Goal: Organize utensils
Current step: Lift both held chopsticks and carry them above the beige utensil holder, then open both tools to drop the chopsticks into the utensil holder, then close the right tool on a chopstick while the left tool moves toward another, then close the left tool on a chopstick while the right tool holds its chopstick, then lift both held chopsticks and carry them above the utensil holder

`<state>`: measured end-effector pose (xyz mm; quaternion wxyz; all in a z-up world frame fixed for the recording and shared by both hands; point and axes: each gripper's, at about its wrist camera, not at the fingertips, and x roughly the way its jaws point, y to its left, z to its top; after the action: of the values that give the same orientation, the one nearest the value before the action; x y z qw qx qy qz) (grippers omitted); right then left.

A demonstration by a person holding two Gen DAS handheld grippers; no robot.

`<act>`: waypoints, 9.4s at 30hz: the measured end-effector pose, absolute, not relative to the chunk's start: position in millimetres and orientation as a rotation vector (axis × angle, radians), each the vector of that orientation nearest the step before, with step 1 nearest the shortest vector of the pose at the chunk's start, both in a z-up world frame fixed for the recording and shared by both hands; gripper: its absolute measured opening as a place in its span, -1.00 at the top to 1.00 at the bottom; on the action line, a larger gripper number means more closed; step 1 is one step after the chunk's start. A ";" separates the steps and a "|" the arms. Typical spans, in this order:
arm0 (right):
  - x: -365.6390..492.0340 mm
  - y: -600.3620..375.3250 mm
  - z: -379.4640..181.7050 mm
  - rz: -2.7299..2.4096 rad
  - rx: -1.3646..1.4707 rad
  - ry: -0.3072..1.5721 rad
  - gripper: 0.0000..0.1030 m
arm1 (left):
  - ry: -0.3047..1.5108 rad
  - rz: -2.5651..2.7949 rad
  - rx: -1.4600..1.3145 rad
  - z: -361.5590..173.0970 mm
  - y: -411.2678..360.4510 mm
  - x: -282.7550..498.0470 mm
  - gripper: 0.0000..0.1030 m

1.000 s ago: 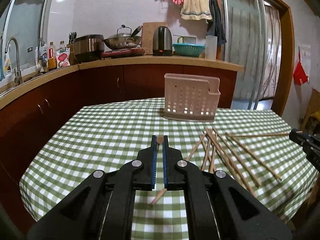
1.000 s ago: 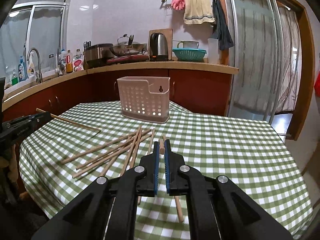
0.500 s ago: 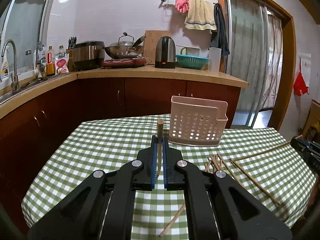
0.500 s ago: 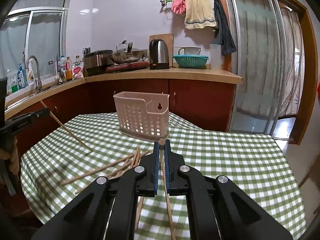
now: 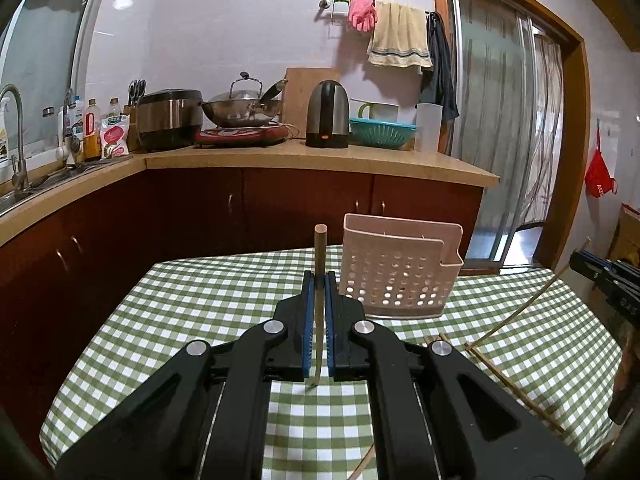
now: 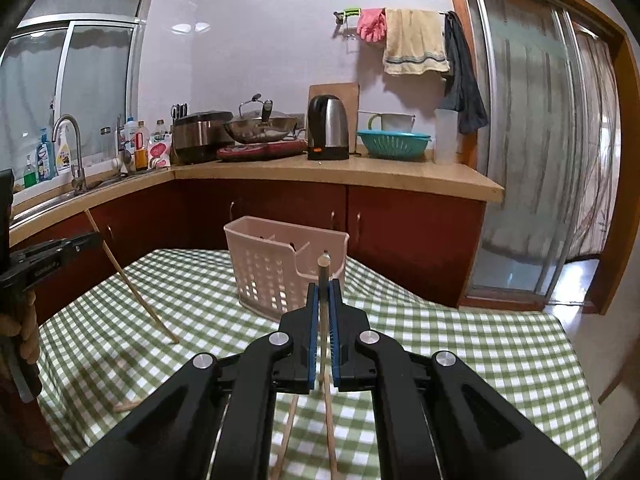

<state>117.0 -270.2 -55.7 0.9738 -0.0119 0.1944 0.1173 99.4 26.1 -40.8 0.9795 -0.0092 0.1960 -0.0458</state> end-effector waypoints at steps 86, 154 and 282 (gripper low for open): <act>99.9 -258.5 -69.8 0.227 0.050 0.367 -0.04 | 0.389 -0.100 0.091 -79.3 -4.5 117.4 -0.41; 37.8 -259.8 -201.6 0.310 0.110 0.749 0.85 | 0.644 -0.156 0.188 -203.7 -17.8 33.0 0.87; 259.8 -248.2 -27.1 0.342 0.038 0.362 0.82 | 0.402 -0.291 0.017 -20.8 -28.7 275.4 0.84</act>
<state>259.8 -248.2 -27.1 0.9690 0.0188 0.1789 0.1693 275.4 -28.7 -20.8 0.9693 0.0082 0.1991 -0.1442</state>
